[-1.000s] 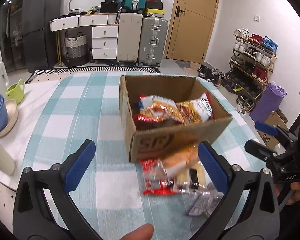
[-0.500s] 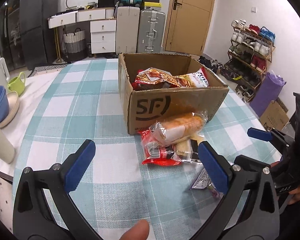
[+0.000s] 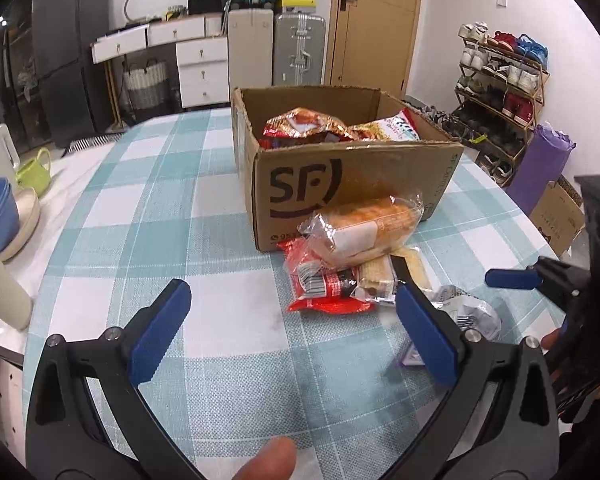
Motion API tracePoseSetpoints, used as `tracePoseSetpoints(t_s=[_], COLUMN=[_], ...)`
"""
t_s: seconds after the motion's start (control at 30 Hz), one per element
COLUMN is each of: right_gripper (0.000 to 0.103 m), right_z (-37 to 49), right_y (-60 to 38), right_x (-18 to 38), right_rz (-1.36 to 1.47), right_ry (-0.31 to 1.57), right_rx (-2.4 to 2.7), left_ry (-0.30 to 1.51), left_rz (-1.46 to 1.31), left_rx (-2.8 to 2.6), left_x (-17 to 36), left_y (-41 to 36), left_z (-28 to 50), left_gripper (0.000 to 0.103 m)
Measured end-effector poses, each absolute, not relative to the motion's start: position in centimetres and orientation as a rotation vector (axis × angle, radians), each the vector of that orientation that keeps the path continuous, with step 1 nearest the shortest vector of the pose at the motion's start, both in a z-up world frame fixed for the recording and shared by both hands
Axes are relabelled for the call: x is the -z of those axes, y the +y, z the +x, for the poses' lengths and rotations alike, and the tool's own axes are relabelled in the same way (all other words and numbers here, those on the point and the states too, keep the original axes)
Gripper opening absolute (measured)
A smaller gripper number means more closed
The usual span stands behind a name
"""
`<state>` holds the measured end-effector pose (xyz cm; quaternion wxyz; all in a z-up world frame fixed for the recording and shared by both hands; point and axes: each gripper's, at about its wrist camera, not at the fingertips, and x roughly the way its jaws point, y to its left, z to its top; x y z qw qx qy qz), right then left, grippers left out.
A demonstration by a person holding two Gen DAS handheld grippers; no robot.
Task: Organize snacks
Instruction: 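Move both tools back toward the remaining snacks on the table, then grasp the silver-purple snack bag with the right tool and lift it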
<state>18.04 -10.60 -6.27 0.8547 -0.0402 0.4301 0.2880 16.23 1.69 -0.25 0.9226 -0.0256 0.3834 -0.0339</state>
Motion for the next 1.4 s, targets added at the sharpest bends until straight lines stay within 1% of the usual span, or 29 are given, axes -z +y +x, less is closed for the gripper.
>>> tracePoseSetpoints(t_s=[0.37,0.47,0.5,0.53,0.8,0.83,0.87,1.17,1.37,1.4], right_gripper=[0.102,0.094,0.087,0.083,0.077,0.073,0.061,0.059,0.055,0.053], right_z=[17.1,16.7,16.6,16.5,16.0,16.0,16.1,15.9,15.6,15.5], right_y=[-8.7,-8.5,-8.4,-8.4,-9.2,-9.5,-9.7,-11.2,-12.7,-13.0], right_x=[7.5,7.6,7.5,7.4,6.6,6.3,6.1,4.6,2.5,2.2], right_rz=[-0.168,-0.164,-0.157,-0.150,-0.126,-0.113,-0.105,-0.133,-0.102,-0.100], right_ry=[0.924,0.918,0.917,0.918,0.875,0.870,0.867,0.824,0.735,0.723], right_rx=[-0.648,-0.678,-0.699,-0.715,-0.783,-0.787,-0.787,-0.771,-0.755,-0.744], left_ry=[0.790,0.792,0.794,0.795,0.794,0.797,0.798,0.798,0.792,0.791], left_rz=[-0.089,-0.079,-0.078,-0.080,-0.064,-0.062,-0.060,-0.073,-0.069,-0.070], left_rx=[0.056,0.052,0.052,0.052,0.069,0.067,0.066,0.058,0.065,0.066], left_x=[0.2,0.3,0.4,0.4,0.6,0.7,0.7,0.9,0.8,0.8], left_y=[3.2,3.2,3.2,3.1,2.6,2.6,2.5,2.9,2.8,2.7], left_z=[16.5,16.5,16.5,16.5,16.4,16.4,16.5,16.5,16.4,16.4], left_gripper=[0.102,0.102,0.102,0.102,0.102,0.102,0.102,0.102,0.102,0.102])
